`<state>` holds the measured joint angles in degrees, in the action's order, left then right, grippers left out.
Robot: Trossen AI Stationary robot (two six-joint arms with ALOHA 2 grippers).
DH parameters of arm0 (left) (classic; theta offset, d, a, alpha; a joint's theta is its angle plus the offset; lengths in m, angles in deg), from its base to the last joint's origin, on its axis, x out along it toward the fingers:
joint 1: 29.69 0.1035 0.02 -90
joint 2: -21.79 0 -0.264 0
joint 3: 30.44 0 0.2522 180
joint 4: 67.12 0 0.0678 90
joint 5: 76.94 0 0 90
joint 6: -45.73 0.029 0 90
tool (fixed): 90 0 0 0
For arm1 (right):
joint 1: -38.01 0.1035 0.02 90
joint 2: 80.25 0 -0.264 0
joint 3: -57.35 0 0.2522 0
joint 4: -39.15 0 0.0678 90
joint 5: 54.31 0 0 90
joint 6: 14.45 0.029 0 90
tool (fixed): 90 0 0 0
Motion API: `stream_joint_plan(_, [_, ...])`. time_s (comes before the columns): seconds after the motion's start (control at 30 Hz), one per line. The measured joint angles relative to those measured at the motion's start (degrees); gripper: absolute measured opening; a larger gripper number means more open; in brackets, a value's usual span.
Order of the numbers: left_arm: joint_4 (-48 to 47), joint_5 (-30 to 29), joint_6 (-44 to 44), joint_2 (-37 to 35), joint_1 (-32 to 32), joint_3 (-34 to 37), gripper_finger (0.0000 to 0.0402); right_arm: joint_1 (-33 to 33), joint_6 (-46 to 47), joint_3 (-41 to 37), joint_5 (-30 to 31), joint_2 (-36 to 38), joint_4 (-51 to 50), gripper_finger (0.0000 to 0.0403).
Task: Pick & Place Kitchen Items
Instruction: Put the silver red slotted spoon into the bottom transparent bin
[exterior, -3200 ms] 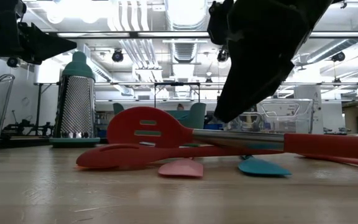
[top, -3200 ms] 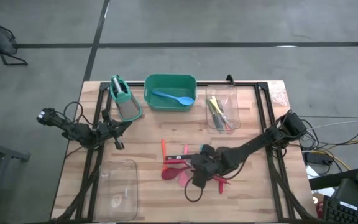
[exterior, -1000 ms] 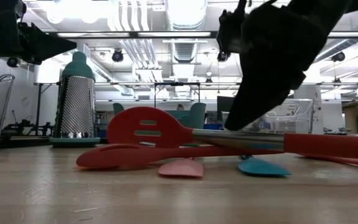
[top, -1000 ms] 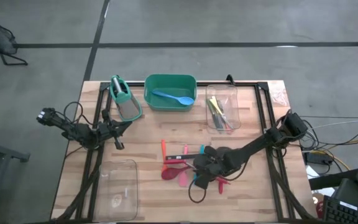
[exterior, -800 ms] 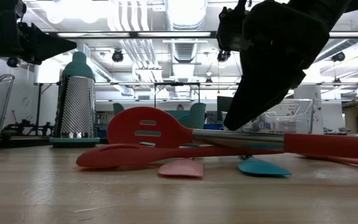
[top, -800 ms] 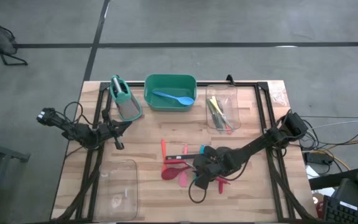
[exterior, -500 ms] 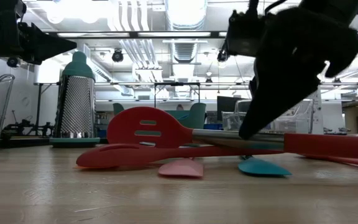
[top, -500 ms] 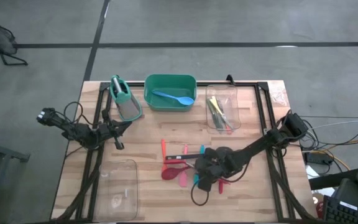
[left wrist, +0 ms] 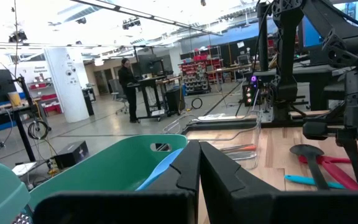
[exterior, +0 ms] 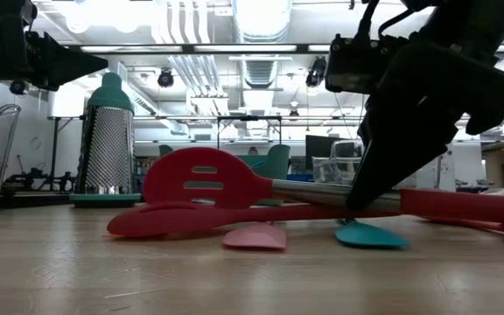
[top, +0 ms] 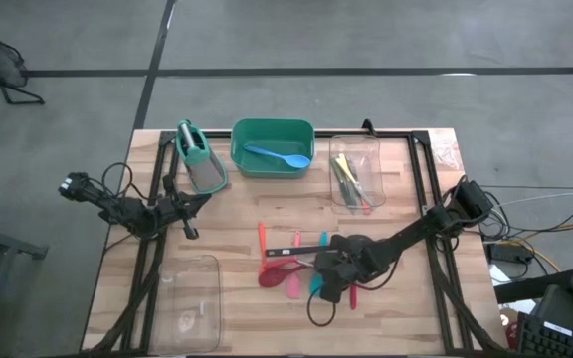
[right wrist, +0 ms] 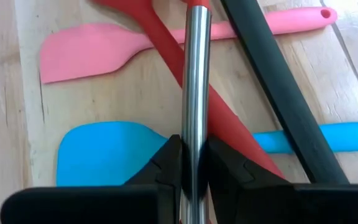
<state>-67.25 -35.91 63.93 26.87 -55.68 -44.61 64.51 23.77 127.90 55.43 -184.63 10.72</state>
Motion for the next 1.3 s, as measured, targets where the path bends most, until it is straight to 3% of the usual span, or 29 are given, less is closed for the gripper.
stream_joint_plan(0.4, [0.0, 0.0, 0.5, 0.0, 0.0, 0.0, 0.0012, 0.0, -2.4, 2.7, 3.3, 0.4, -0.1, 0.0052])
stream_joint_plan(0.57, [0.0, -0.1, 17.6, 0.0, 0.0, 0.0, 0.0012, 0.0, -5.7, 5.9, 5.8, 0.4, -0.1, 0.0049])
stream_joint_plan(0.7, [0.0, -0.1, 21.8, 0.0, 0.1, 0.0, 0.0012, 0.0, -7.7, 8.1, 8.4, 0.4, 0.0, 0.0051])
stream_joint_plan(0.77, [0.0, 1.5, 18.4, 0.0, 0.1, 0.0, 0.0012, 0.0, -8.7, 9.1, 10.3, 0.4, 0.0, 0.0051])
stream_joint_plan(0.9, [0.2, 10.3, -6.4, 0.0, 0.0, 0.0, 0.0012, 0.0, -9.7, 11.1, 14.4, 0.4, 0.1, 0.0050])
stream_joint_plan(0.97, [2.4, 12.4, -13.1, 0.1, 0.0, 0.0, 0.0012, 0.0, -8.4, 11.9, 17.0, 0.4, 0.1, 0.0052])
stream_joint_plan(1.17, [6.9, 12.6, -15.4, 0.0, 0.0, 0.0, 0.0012, 0.0, -7.7, 13.4, 22.6, 0.5, -0.1, 0.0048])
stream_joint_plan(1.3, [9.7, 17.7, -17.7, 0.3, 0.0, 0.0, 0.0012, 0.0, -11.1, 15.7, 26.3, 0.5, 0.0, 0.0048])
